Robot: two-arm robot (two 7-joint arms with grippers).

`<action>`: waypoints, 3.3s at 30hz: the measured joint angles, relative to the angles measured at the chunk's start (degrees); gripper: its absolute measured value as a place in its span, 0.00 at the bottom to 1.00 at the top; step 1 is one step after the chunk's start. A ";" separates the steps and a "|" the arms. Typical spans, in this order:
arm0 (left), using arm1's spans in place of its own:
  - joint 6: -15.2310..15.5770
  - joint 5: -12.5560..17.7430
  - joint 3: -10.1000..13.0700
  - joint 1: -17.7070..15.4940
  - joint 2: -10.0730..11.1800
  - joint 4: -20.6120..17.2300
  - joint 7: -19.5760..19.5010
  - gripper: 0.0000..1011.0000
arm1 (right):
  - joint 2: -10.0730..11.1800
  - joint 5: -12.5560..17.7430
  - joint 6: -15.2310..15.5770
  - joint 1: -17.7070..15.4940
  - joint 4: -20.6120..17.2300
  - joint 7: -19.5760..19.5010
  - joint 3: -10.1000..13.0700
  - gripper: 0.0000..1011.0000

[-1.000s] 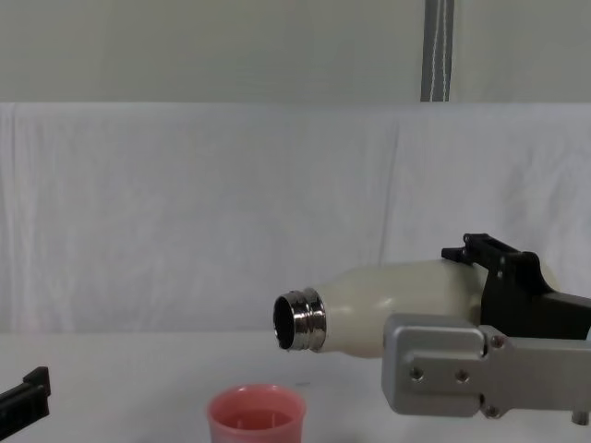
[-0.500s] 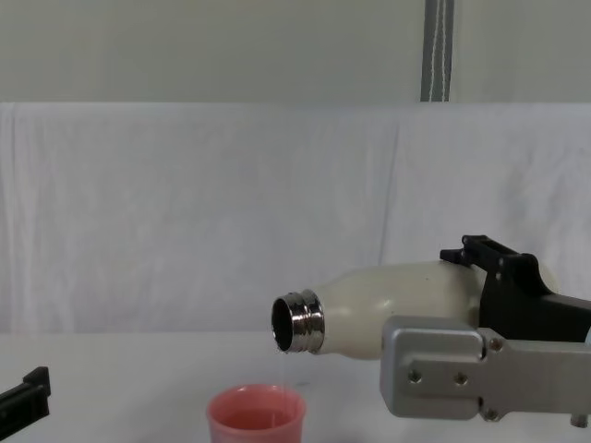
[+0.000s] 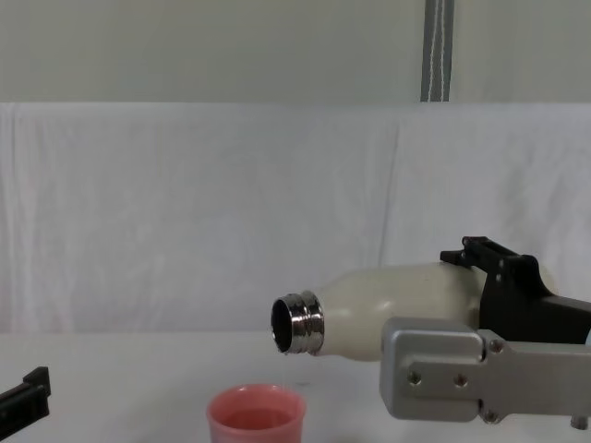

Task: Grasp the thermos with one hand and pour water into the cup lid.

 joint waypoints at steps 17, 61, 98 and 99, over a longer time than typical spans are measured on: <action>0.00 0.00 0.00 0.00 0.00 0.00 0.00 0.99 | 0.12 -0.34 0.00 0.10 -0.06 0.00 -0.14 0.94; 0.00 0.00 0.00 0.00 0.00 0.00 0.00 0.99 | 0.19 -0.67 -0.15 0.51 0.07 0.05 -0.52 0.94; 0.00 0.00 0.00 0.00 0.00 0.00 0.00 0.99 | 0.48 -0.92 -0.17 0.66 0.00 0.05 -0.58 0.94; 0.00 0.00 0.00 0.00 0.00 0.00 0.00 0.99 | 0.48 -0.94 -0.17 0.65 0.01 0.05 -0.58 0.94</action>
